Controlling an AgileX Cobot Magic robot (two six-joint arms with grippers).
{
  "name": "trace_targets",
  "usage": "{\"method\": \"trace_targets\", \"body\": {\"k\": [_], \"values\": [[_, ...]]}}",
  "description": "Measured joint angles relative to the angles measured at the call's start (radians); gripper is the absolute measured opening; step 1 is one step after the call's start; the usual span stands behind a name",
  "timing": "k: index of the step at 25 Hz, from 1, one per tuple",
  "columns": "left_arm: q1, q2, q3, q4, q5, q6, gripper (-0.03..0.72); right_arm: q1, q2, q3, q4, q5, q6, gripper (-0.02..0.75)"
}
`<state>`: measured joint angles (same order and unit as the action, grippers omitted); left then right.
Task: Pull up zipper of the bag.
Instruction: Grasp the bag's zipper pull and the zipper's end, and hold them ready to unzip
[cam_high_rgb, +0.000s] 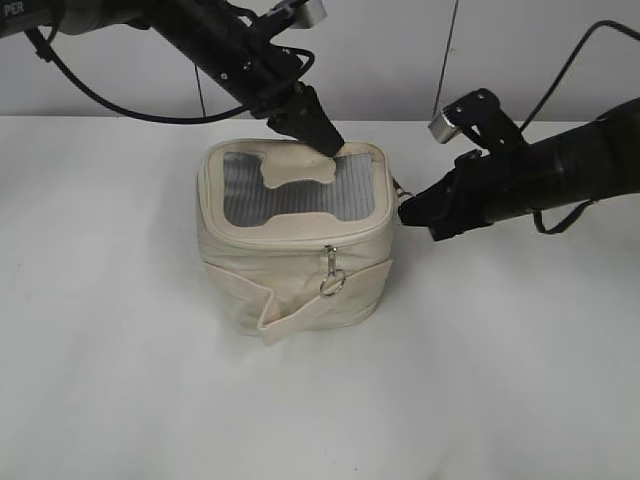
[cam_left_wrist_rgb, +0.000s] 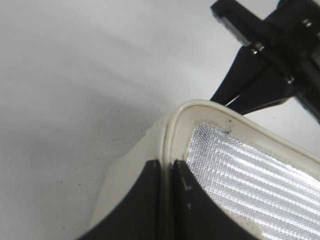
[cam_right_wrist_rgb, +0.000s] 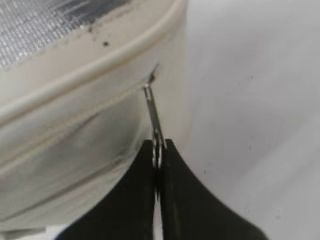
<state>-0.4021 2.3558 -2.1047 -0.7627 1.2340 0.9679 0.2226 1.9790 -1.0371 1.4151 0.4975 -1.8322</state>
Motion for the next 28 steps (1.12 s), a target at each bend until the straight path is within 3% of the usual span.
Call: {"method": "trace_targets", "body": {"k": [11, 14, 18, 23, 26, 28], "values": [[-0.008, 0.000, 0.000, 0.017, -0.019, -0.172, 0.043, -0.016, -0.266, 0.274, -0.006, 0.028, 0.211, 0.010], [-0.009, 0.000, 0.000, 0.019, -0.029, -0.227, 0.043, 0.016, -0.323, 0.351, -0.002, 0.061, 0.255, 0.010], [-0.012, 0.000, 0.000, 0.025, -0.035, -0.274, 0.043, 0.199, -0.342, 0.383, 0.041, 0.037, 0.309, 0.010], [-0.013, -0.002, 0.000, 0.036, -0.033, -0.325, 0.043, 0.498, -0.313, 0.293, 0.177, -0.194, 0.341, 0.015], [-0.013, -0.003, 0.000, 0.036, -0.022, -0.325, 0.043, 0.559, -0.273, 0.241, 0.204, -0.256, 0.391, 0.021], [-0.013, -0.003, 0.000, 0.034, -0.022, -0.328, 0.068, 0.565, -0.268, 0.237, 0.194, -0.259, 0.433, 0.070]]}}
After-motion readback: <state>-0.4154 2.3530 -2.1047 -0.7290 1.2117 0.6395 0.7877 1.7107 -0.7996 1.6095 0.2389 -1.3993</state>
